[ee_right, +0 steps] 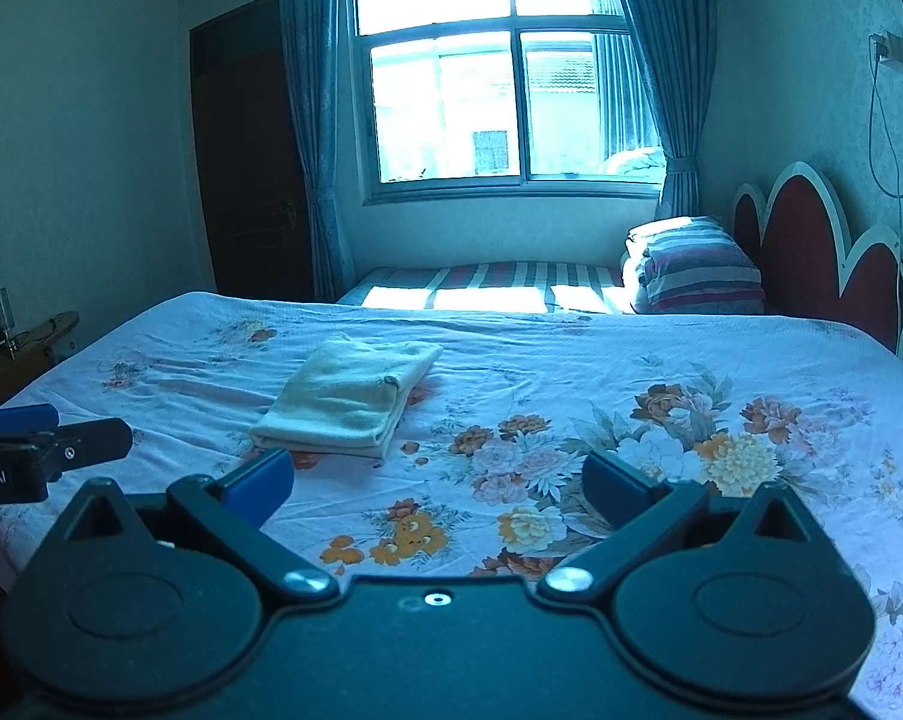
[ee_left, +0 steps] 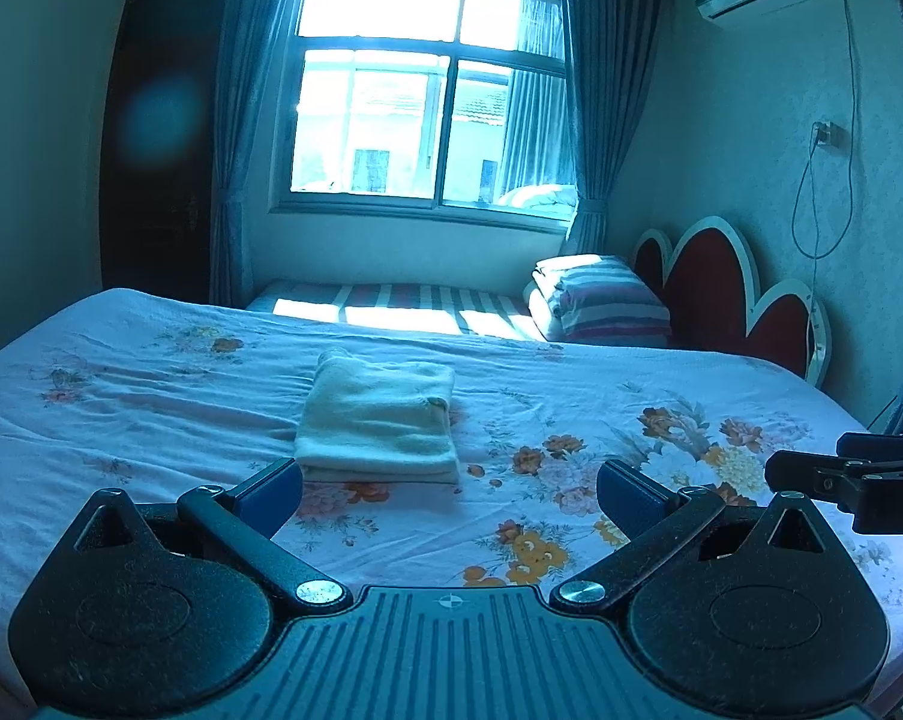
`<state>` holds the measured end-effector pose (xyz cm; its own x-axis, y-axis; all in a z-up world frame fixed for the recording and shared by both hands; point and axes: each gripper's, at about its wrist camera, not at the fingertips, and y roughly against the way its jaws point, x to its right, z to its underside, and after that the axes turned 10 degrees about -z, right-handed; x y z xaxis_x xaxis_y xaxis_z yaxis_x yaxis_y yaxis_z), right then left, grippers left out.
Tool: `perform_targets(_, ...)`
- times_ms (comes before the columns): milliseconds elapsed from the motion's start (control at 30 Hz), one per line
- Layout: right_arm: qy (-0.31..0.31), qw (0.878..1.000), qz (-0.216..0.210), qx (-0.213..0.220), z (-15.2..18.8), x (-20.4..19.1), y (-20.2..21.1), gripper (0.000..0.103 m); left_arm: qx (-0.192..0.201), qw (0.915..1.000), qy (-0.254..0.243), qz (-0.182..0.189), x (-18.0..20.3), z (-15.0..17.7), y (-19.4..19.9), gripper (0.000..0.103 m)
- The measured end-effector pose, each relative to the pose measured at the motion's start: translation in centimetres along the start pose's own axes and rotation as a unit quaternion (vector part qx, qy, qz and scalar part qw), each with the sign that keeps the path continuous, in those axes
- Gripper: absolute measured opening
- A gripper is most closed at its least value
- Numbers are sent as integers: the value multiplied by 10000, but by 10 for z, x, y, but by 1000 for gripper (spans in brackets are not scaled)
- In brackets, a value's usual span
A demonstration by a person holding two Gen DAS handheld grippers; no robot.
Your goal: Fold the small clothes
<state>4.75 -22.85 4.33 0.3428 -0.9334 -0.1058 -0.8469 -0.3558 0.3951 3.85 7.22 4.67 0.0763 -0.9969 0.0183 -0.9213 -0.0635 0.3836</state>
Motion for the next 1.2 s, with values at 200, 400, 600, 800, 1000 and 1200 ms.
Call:
perform_targets(200, 23, 10000, -20, -20, 0, -2, -2, 103, -9, 10000, 0, 3, -1, 0, -1, 103)
perform_targets(400, 24, 10000, -44, -37, 0, -1, -4, 103, -14, 10000, -5, -8, -1, 1, -2, 103)
perform_targets(600, 51, 10000, -78, -35, -1, -3, -4, 103, -17, 10000, 9, -41, -3, 2, -2, 103)
perform_targets(800, 55, 9999, -99, -21, -2, -3, -5, 103, -10, 10000, 3, -53, -5, 2, -1, 103)
perform_targets(1000, 64, 9999, -128, -23, -2, -3, -5, 103, 0, 10000, -14, -53, -4, 1, -1, 103)
perform_targets(1200, 69, 9999, -132, -2, -3, -3, -5, 103, 12, 10000, -16, -48, -5, 1, -1, 103)
